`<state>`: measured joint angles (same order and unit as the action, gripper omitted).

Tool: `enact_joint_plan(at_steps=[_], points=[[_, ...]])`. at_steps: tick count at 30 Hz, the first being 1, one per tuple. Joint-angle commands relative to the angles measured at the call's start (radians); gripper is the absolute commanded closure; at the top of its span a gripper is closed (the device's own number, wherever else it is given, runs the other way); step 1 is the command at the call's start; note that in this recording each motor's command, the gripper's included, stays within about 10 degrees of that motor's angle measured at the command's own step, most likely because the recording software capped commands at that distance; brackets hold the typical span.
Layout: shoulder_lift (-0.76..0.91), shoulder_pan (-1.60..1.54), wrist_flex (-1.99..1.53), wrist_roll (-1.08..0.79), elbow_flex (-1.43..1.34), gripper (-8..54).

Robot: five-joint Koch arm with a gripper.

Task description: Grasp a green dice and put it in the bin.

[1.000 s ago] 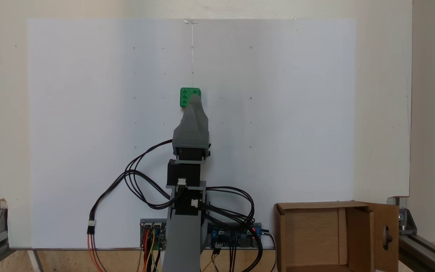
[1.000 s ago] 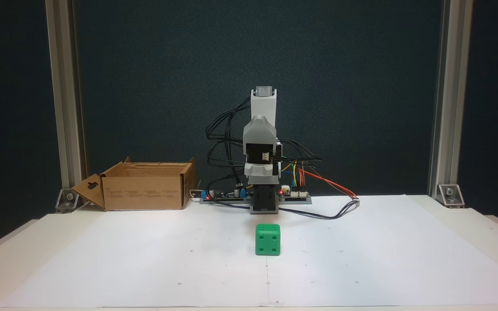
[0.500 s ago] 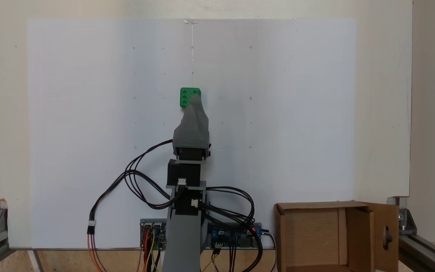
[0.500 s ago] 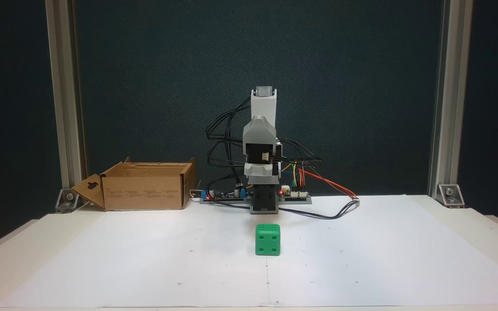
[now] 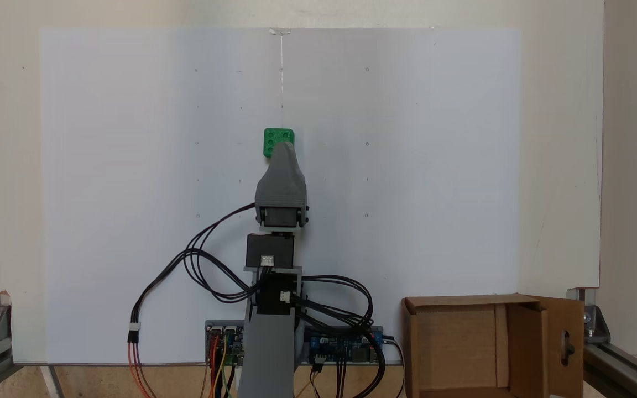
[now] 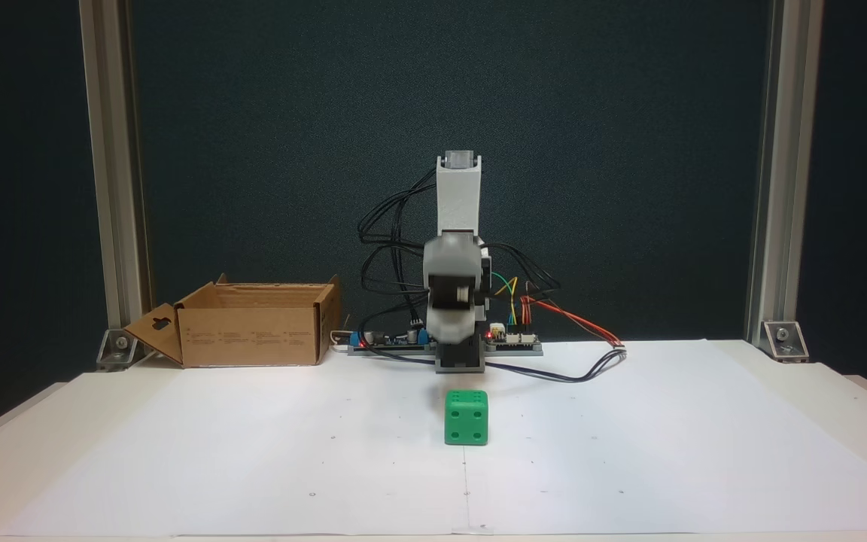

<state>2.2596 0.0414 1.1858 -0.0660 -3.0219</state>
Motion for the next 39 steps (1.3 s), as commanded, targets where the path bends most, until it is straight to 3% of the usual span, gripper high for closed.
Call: enact_joint_plan(at_steps=[1, 22, 39], points=[[0.106, 0.003, -0.115, 0.035, 0.101, 1.3], [0.110, 0.011, -0.718, 0.037, 0.486, 1.6], [0.098, -0.040, -1.810, 0.048, 0.966, 1.6]])
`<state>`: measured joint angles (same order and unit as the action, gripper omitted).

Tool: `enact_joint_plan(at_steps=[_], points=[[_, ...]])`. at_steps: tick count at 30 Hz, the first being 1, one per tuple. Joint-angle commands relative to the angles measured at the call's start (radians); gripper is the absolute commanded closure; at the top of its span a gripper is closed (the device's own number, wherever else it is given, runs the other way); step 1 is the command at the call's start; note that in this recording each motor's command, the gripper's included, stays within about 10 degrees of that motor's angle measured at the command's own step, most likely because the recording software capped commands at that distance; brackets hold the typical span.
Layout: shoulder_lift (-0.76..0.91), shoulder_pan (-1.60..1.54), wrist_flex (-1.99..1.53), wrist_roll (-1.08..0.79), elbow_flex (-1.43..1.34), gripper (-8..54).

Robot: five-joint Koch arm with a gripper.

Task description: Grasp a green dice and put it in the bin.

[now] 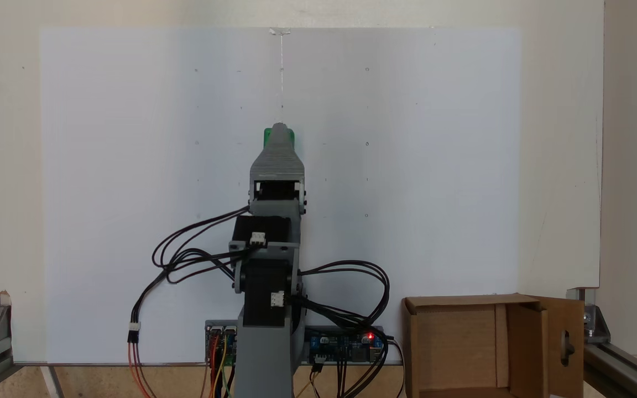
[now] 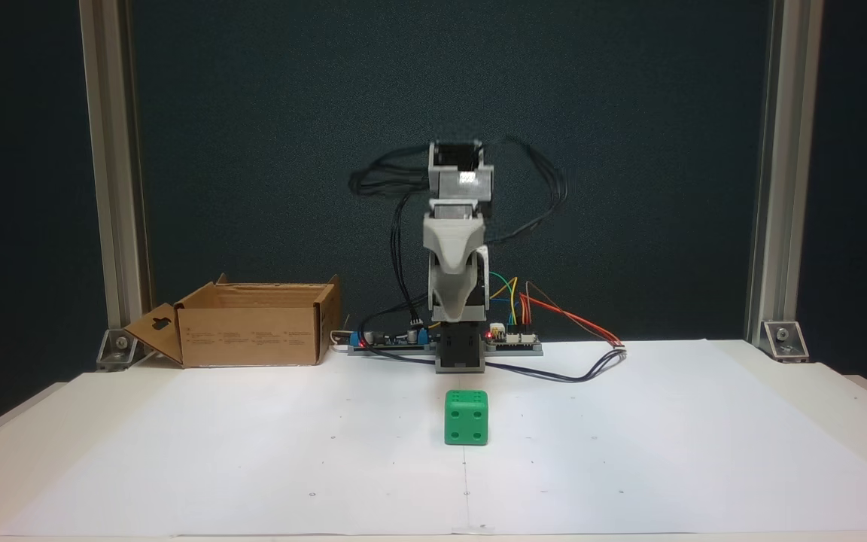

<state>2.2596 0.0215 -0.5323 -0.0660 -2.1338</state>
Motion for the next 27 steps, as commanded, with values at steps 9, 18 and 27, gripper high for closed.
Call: enact_joint_plan(at_steps=[9, 18, 27], points=[[-0.100, -0.034, -0.276, 0.110, 0.219, 1.5], [-0.339, -0.031, -0.285, 0.163, 0.339, 1.6], [-0.466, -0.032, -0.285, 0.175, 0.374, 1.8]])
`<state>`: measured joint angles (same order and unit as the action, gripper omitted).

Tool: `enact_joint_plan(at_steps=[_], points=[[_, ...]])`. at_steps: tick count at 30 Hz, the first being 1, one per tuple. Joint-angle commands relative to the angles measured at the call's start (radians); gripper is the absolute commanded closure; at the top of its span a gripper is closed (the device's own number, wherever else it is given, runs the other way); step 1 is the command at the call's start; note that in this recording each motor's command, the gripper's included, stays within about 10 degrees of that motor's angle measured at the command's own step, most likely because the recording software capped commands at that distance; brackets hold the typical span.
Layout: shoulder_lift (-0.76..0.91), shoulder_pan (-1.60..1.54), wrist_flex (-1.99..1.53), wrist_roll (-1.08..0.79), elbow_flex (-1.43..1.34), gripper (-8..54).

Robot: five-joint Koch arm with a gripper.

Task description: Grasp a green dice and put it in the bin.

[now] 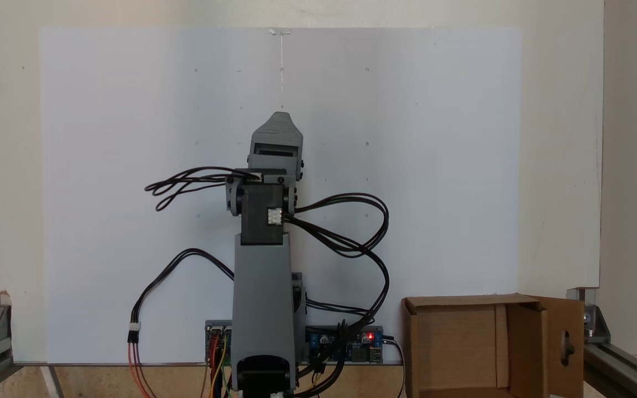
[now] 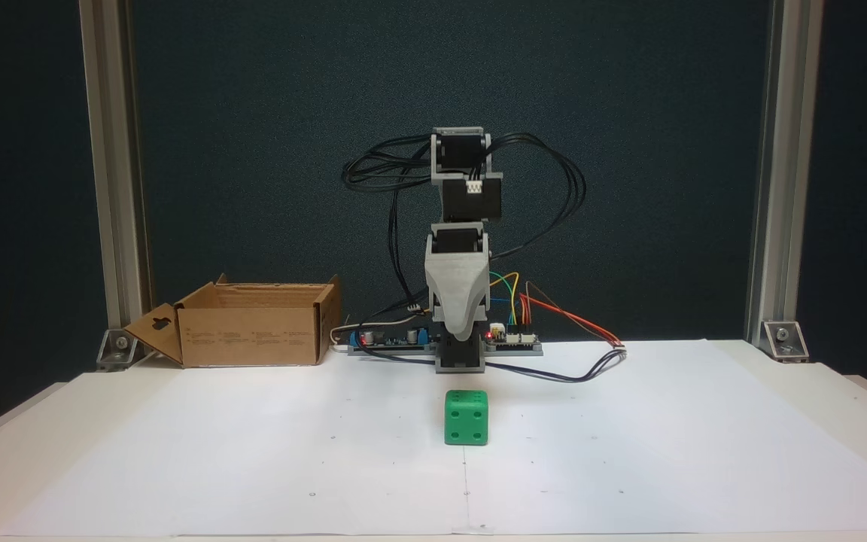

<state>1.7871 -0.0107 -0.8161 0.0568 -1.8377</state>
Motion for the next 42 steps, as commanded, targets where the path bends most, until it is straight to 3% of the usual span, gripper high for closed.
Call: enact_joint_plan(at_steps=[1, 10, 16, 42], points=[[0.002, 0.000, -0.002, 0.054, 0.078, 1.9], [-0.055, -0.005, -0.011, 0.061, 0.107, 2.5], [-0.075, -0.003, -0.195, 0.061, 0.242, 2.2], [-0.230, -0.005, -0.130, 0.063, 0.242, 0.3]])
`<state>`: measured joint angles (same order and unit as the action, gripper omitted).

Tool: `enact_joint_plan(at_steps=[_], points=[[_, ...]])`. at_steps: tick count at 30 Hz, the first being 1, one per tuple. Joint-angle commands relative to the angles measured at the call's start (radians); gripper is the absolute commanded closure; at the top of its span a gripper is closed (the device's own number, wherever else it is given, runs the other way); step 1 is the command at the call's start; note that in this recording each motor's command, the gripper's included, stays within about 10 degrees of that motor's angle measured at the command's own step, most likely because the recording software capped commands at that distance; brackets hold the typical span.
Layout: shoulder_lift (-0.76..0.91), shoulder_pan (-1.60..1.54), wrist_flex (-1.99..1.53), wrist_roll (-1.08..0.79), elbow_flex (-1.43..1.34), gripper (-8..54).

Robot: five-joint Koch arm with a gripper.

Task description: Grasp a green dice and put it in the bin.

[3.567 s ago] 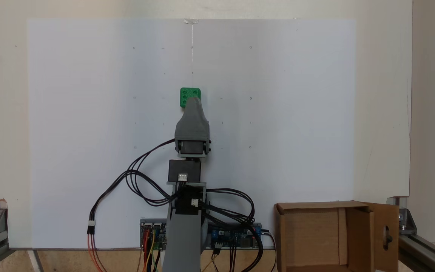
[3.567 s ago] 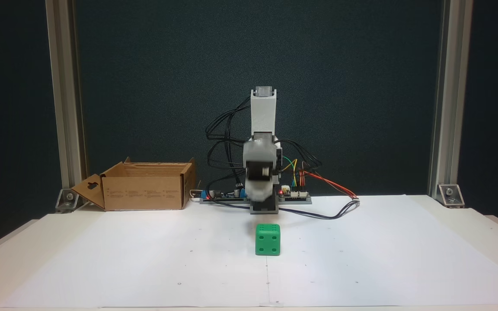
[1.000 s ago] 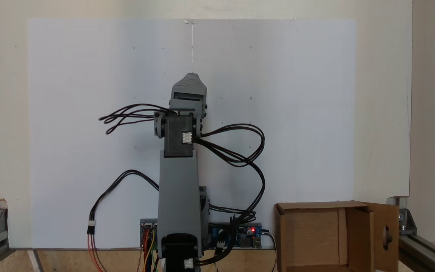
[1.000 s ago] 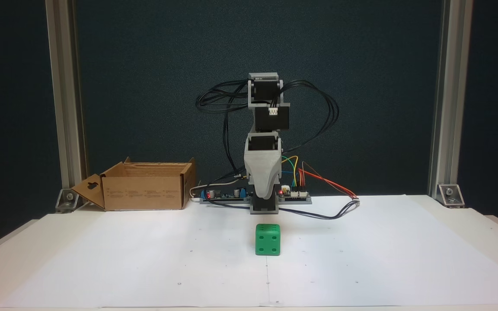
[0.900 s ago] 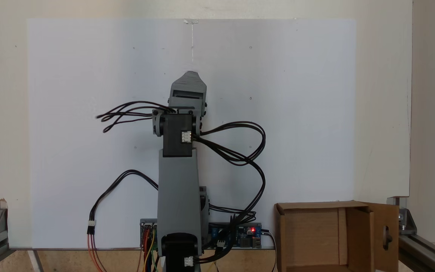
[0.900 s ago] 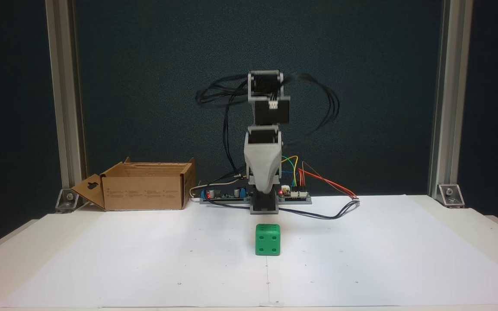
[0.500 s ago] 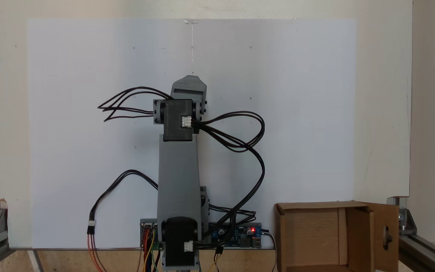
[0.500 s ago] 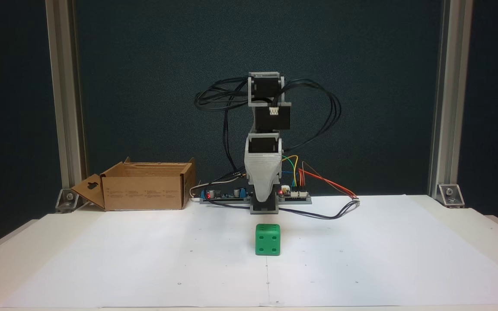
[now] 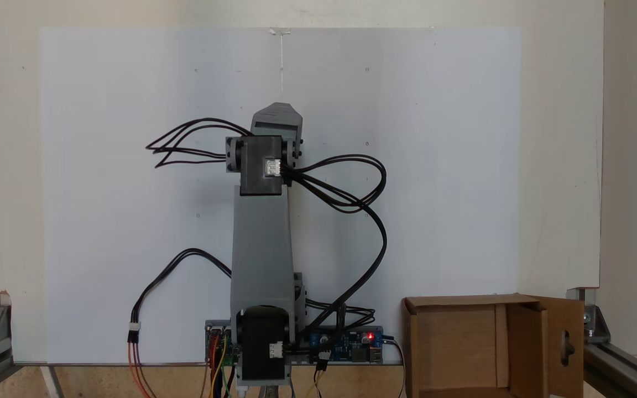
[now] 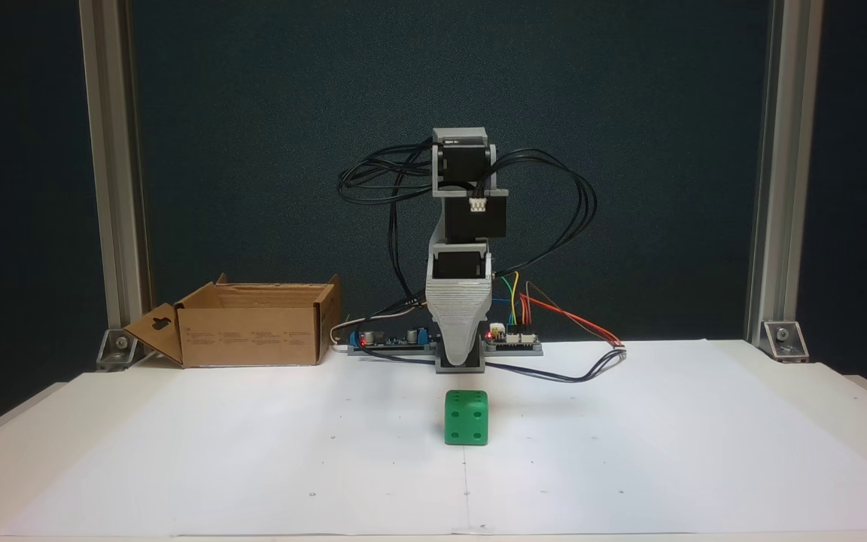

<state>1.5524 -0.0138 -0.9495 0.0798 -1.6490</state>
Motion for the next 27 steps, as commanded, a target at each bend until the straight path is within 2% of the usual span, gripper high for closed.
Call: enact_joint_plan(at_steps=[1, 27], points=[[0.005, -0.003, 0.003, 0.040, 0.046, 0.0], [-0.005, 0.000, 0.078, 0.040, -0.052, 1.3]])
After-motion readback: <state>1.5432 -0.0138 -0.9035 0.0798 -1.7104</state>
